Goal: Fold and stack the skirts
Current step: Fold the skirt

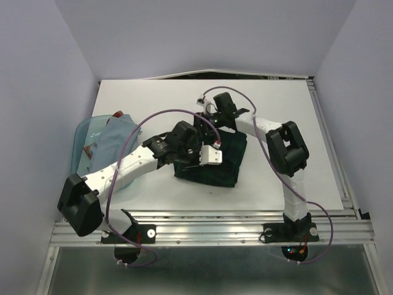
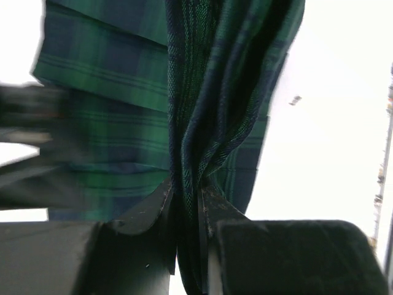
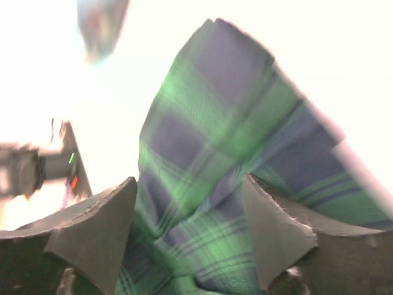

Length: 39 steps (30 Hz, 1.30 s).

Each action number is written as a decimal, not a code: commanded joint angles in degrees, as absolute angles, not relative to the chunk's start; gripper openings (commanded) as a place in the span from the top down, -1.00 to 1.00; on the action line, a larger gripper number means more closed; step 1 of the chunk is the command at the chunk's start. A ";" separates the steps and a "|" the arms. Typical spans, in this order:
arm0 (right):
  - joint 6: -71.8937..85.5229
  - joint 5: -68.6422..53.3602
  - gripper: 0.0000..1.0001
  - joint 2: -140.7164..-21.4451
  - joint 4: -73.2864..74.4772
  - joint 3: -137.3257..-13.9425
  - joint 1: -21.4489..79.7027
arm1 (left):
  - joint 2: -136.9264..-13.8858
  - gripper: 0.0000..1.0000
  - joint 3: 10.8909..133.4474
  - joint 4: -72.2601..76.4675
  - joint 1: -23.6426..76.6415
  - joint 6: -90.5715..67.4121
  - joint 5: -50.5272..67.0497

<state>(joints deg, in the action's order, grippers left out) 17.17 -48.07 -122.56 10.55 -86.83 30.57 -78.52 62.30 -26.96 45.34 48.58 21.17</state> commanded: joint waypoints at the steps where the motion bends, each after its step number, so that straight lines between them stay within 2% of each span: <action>1: 10.12 -41.94 -0.57 -123.66 18.27 -99.12 26.02 | -74.80 1.00 60.73 -28.74 45.44 47.90 25.48; 7: 4.75 -37.53 -0.60 -131.04 23.11 -107.84 22.68 | -74.79 1.00 60.38 -29.18 45.70 47.29 26.89; 10: 2.99 -37.87 -0.49 -133.59 24.25 -108.02 22.06 | -75.50 1.00 61.96 -29.70 45.62 46.76 27.07; 13: 2.20 -39.72 -0.23 -136.30 25.92 -106.97 22.06 | -76.90 1.00 64.94 -31.11 45.53 46.67 27.33; 14: 2.02 -40.42 -0.05 -136.75 26.54 -106.44 22.06 | -77.17 1.00 65.65 -31.11 45.44 46.41 27.33; 20: 2.02 -47.37 0.42 -135.54 26.28 -99.16 22.67 | -81.55 1.00 73.03 -32.60 43.69 46.32 26.72; 30: 5.62 -54.49 0.46 -130.26 22.07 -89.92 23.20 | -93.76 1.00 81.64 -30.15 38.15 47.63 22.06; 39: 6.33 -57.04 0.46 -130.08 21.88 -89.91 23.20 | -101.07 1.00 81.74 -21.80 37.35 47.63 19.86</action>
